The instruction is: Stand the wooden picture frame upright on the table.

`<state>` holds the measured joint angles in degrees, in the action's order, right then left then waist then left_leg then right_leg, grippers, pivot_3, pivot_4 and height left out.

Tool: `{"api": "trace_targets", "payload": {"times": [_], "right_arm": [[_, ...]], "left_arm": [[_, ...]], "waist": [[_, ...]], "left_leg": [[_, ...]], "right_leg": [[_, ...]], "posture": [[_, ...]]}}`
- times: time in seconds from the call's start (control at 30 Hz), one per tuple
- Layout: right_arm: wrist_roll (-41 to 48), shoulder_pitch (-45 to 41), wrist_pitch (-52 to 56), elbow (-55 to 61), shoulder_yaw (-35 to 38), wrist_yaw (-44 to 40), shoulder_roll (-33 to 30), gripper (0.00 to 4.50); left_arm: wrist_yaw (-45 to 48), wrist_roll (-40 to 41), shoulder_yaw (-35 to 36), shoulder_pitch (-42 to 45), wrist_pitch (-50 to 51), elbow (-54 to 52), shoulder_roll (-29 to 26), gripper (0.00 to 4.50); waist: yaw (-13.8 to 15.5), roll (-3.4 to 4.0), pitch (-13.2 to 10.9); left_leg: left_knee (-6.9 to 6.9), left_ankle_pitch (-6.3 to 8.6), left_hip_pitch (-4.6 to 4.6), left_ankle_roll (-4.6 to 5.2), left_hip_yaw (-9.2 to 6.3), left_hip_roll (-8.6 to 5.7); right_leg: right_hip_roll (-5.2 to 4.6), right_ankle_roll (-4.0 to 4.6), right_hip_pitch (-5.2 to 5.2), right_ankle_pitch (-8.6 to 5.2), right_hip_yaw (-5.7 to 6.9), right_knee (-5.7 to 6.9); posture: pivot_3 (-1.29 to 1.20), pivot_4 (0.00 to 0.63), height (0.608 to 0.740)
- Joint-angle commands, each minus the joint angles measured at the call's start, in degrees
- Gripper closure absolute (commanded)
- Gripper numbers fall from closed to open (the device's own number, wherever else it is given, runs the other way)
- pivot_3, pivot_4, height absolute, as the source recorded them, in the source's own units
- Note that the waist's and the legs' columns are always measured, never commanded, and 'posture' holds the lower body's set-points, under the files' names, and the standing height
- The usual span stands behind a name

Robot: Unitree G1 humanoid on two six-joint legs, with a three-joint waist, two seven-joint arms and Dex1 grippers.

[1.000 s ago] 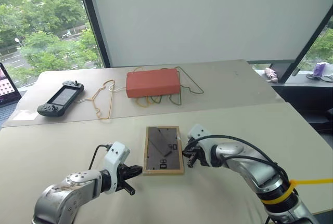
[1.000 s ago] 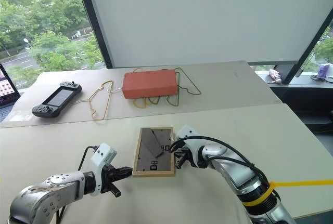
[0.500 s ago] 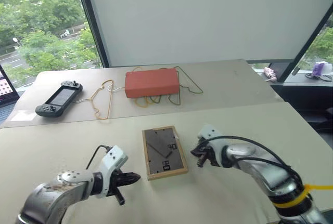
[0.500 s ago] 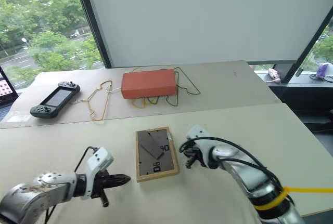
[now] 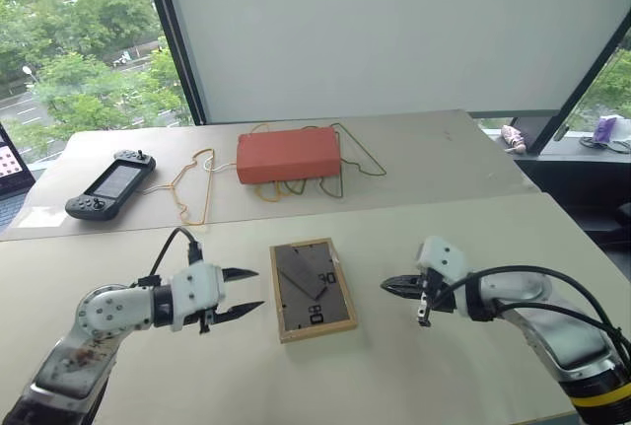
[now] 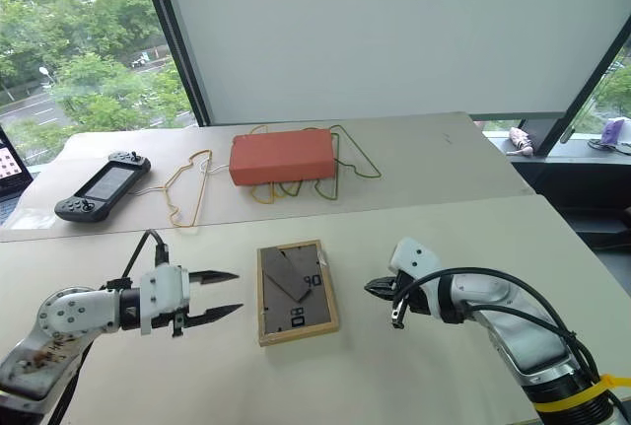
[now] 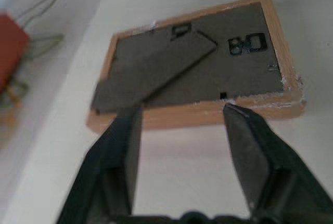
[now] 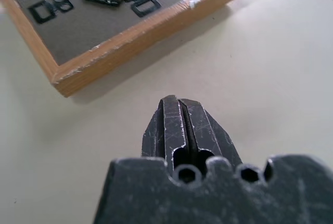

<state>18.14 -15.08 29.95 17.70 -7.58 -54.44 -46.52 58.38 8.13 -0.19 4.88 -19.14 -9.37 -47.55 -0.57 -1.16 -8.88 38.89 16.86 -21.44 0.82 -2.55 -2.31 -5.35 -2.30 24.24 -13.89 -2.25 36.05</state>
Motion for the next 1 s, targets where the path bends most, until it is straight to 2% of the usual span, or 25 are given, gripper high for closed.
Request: {"api": "trace_targets", "payload": {"times": [0.03,0.07,0.2,0.43,0.67,0.8,1.0], "right_arm": [[-0.7,-1.2,-4.1,-1.9,1.2,-3.5,-1.9,4.5],[-1.8,-1.7,-4.5,-3.3,0.5,-3.7,-2.1,4.5],[-8.2,-5.1,-6.6,-9.9,-4.3,-3.7,-1.8,4.5],[-13.6,-12.1,-4.4,-15.9,-12.8,-4.9,5.3,4.5],[-12.1,-14.2,4.3,-8.2,-16.5,-5.7,13.2,4.5],[-10.6,-12.4,10.8,-0.8,-18.0,-5.5,15.0,4.5],[-10.2,-11.2,14.2,1.3,-18.1,-3.2,15.9,4.5]], "left_arm": [[-1.0,-4.4,-0.7,3.7,-15.0,7.5,1.1,0.2],[-1.3,-5.3,-1.0,4.4,-17.9,8.7,1.2,0.06],[-2.7,-7.8,-2.8,4.9,-26.7,13.0,2.0,0.06],[-5.8,-11.1,-6.3,5.6,-32.1,17.1,4.6,0.06],[-8.8,-14.2,-8.7,7.7,-34.9,21.5,5.5,0.06],[-10.4,-14.3,-8.9,8.8,-34.9,22.8,5.7,0.06],[-11.5,-14.4,-9.6,9.4,-35.3,23.9,5.2,0.06]], "waist": [[0.0,0.0,0.0],[-0.1,0.0,0.0],[-0.2,0.0,0.0],[-1.0,-0.08,0.0],[-2.0,-0.08,0.0],[-1.6,-0.08,0.0],[-1.4,-0.08,0.0]], "left_leg": [[0.0,0.01,-0.04,0.02,0.0,0.01],[0.02,0.02,-0.06,0.04,0.0,0.0],[0.04,0.05,-0.09,0.08,0.07,0.0],[0.08,0.05,0.13,0.09,0.18,0.13],[0.08,0.02,0.31,0.05,0.17,0.29],[0.09,0.02,0.26,0.04,0.15,0.2],[0.12,0.01,0.2,0.04,0.14,0.09]], "right_leg": [[0.01,-0.03,0.01,0.03,0.01,-0.05],[-0.01,-0.04,0.01,0.03,0.02,-0.04],[-0.01,-0.1,0.05,0.07,-0.01,-0.05],[0.14,-0.05,-0.05,0.11,-0.03,0.07],[0.34,0.08,0.02,0.19,-0.04,0.39],[0.23,0.08,0.16,0.18,0.04,0.7],[0.14,0.07,0.13,0.18,0.08,0.69]], "posture": [[0.0,0.15,0.74],[0.0,0.15,0.74],[0.0,0.15,0.74],[0.0,0.15,0.74],[0.0,0.15,0.74],[0.0,0.15,0.74],[0.0,0.15,0.74]]}}
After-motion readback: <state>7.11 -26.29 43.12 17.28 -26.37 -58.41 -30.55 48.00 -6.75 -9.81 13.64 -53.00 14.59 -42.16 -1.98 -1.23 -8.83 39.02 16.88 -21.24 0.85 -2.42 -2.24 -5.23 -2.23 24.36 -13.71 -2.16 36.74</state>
